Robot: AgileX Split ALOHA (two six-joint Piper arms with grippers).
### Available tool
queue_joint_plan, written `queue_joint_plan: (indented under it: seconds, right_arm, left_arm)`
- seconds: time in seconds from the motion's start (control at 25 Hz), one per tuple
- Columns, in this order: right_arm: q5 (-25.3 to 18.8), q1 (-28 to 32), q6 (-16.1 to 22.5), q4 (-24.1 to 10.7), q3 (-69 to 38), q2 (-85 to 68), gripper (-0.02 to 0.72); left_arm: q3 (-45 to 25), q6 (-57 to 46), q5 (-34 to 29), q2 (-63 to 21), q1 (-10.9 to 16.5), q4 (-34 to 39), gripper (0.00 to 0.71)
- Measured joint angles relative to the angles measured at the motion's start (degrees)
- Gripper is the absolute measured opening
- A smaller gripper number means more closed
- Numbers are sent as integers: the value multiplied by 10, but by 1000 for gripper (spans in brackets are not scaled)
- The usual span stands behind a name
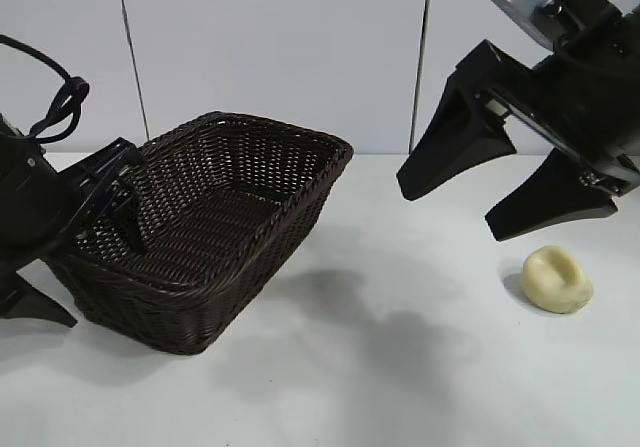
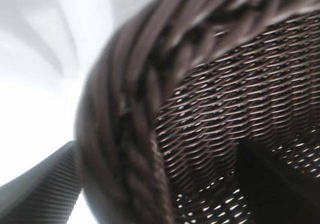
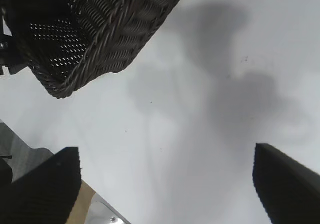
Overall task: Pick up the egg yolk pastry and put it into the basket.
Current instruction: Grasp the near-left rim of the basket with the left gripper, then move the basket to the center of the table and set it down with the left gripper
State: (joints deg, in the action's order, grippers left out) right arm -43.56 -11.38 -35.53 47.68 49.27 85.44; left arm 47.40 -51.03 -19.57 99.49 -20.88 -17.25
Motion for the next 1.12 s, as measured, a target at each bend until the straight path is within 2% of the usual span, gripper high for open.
queue_joint_plan:
  seconds: [0.2, 0.28, 0.64, 0.84, 0.96, 1.12]
  right_arm:
    - [0, 0, 0, 0, 0, 0, 664]
    - [-1, 0, 0, 0, 0, 0, 664]
    - [-2, 0, 0, 0, 0, 0, 664]
    - [-2, 0, 0, 0, 0, 0, 664]
    - [-2, 0, 0, -1, 0, 0, 664]
    - [-2, 0, 0, -1, 0, 0, 664]
  left_arm:
    - [0, -14, -12, 0, 0, -3, 153]
    - [0, -24, -12, 0, 2, -1, 98]
    - [0, -28, -23, -4, 2, 0, 99]
    - [24, -21, -69, -23, 26, 3, 99]
    - [57, 17, -101, -27, 42, 10, 99]
    - [104, 96, -144, -27, 46, 19, 99]
